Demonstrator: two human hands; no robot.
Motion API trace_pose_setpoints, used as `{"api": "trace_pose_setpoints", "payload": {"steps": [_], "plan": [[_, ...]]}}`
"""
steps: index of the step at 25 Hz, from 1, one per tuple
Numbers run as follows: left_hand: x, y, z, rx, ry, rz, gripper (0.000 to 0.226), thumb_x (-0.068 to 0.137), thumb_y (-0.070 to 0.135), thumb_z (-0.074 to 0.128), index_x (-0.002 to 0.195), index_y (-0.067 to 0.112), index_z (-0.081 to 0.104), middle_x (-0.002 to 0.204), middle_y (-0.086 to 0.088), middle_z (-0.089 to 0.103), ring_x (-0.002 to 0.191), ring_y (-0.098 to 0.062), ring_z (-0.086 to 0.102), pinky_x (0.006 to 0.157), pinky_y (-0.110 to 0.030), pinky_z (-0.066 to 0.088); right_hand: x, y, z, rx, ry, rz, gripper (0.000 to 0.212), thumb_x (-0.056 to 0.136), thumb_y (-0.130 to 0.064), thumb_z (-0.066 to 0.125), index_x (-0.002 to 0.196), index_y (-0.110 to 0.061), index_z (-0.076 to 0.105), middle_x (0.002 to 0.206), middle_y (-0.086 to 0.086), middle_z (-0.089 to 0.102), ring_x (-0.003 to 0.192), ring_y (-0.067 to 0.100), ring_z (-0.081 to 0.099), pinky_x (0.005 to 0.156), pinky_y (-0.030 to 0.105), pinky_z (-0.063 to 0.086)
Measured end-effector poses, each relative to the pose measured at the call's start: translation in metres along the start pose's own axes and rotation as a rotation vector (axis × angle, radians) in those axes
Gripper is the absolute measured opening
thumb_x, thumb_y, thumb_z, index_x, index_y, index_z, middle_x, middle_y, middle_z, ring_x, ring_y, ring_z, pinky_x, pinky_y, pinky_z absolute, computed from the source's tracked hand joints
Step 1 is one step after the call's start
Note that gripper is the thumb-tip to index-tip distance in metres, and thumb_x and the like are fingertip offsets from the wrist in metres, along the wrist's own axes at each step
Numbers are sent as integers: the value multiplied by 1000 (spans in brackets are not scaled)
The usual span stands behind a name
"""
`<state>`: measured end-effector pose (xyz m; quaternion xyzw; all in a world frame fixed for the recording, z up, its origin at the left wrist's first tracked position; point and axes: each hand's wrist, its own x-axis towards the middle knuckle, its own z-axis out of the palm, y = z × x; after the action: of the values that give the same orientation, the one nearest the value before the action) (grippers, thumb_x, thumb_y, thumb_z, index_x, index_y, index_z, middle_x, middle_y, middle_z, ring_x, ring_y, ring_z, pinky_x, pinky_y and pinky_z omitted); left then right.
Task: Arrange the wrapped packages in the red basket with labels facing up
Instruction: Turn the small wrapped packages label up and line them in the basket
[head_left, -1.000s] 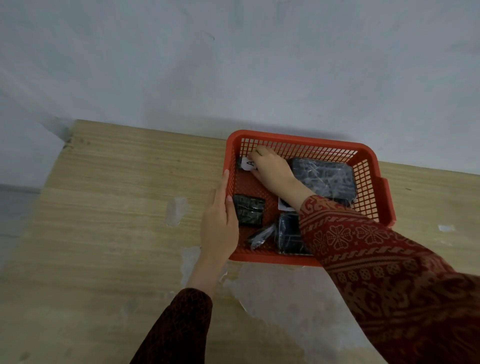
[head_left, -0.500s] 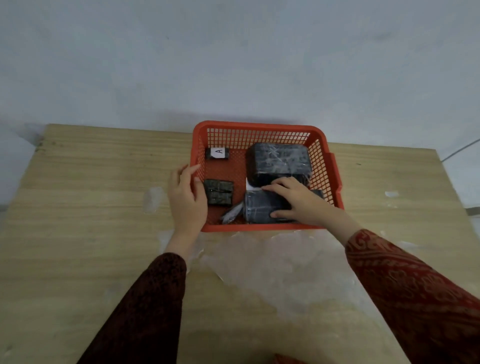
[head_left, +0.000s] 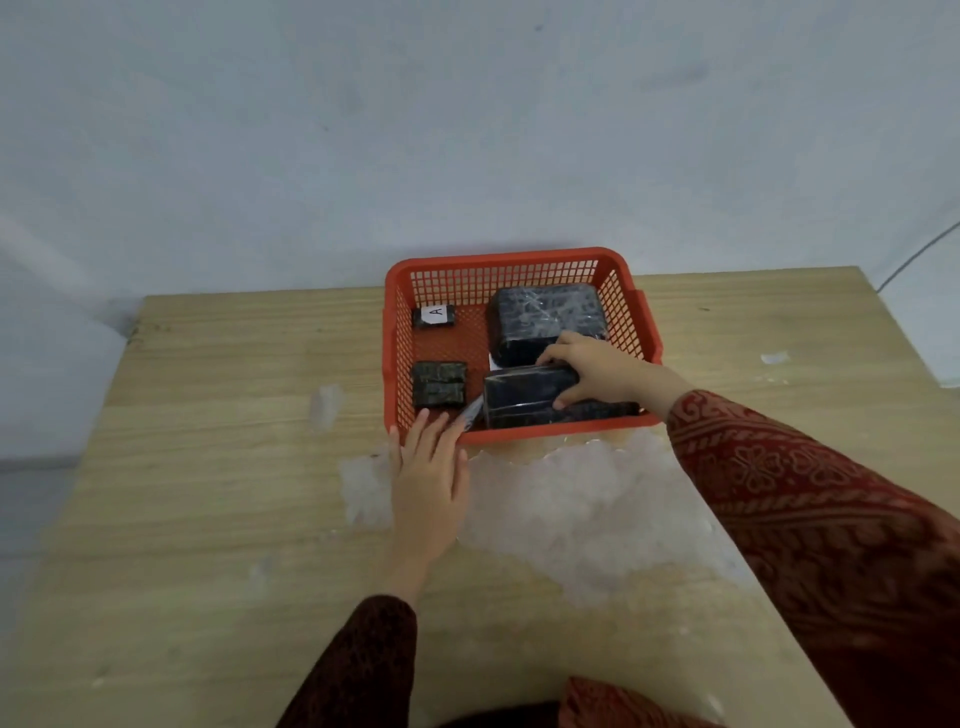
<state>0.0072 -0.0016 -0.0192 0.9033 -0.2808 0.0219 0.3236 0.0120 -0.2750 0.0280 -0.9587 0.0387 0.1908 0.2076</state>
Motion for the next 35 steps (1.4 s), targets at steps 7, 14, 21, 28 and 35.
{"api": "trace_pose_setpoints", "payload": {"steps": [7,14,21,28,35], "plan": [[2,5,0,40,-17,-28,29,95,10,49,119,13,64,120,-6,66,127,-27,48,118,-51,11,-61,-26,-28,-67,492,-93,51,84,-29,67,131,-18,48,124,5,52,108,21,54,90,33,48],[-2,4,3,87,-18,-19,29,96,9,45,120,9,63,120,-11,64,125,-32,47,118,-51,9,-154,-8,50,419,220,-12,50,84,-27,68,131,-23,51,120,-2,63,105,10,56,86,23,44],[0,0,3,90,-14,-10,36,95,21,39,121,11,62,122,-8,63,128,-30,46,118,-48,6,-151,14,118,343,35,169,55,86,-34,65,136,-18,47,125,8,54,116,24,51,100,34,41],[9,2,-15,-55,-40,-65,32,99,24,39,119,16,62,119,-3,63,118,-22,52,114,-46,19,-106,-40,63,141,271,-129,31,89,-24,62,119,-15,60,114,5,63,101,15,56,89,32,48],[69,-21,-34,-100,118,-128,42,94,15,47,135,5,45,136,-17,48,127,-31,42,106,-47,37,45,-108,33,30,277,-208,37,85,-21,66,120,-12,57,120,10,53,110,25,48,93,39,45]]}}
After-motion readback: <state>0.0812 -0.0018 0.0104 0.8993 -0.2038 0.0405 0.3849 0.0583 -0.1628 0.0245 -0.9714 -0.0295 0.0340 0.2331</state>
